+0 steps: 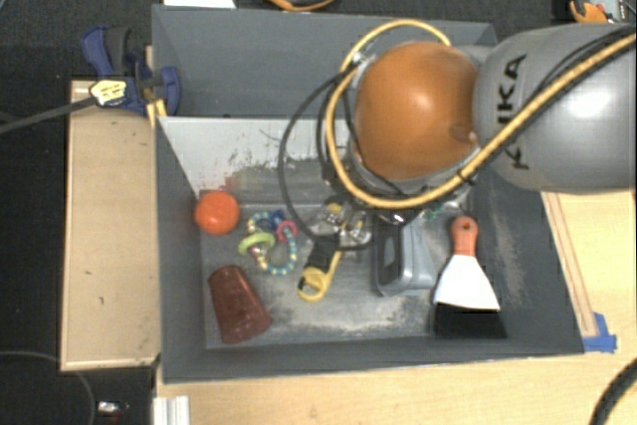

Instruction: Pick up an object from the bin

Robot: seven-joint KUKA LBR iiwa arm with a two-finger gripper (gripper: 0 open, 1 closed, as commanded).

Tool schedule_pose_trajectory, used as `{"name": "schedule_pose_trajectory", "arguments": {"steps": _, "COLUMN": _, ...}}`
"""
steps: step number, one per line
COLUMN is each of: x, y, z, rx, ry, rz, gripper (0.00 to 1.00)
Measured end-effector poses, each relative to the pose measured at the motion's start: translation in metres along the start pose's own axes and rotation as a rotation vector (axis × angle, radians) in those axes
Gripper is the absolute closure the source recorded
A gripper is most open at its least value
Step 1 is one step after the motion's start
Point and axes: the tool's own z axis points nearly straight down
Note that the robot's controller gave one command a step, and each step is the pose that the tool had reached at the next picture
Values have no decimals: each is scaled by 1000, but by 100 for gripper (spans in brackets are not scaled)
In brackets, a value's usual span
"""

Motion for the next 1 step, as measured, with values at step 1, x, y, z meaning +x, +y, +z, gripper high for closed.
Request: {"name": "schedule_pose_trajectory", "arguments": {"steps": 1, "x": -3, "y": 0, "z": -23, "rx": 9, "ry": -13, "rz": -13, "gripper": 100}}
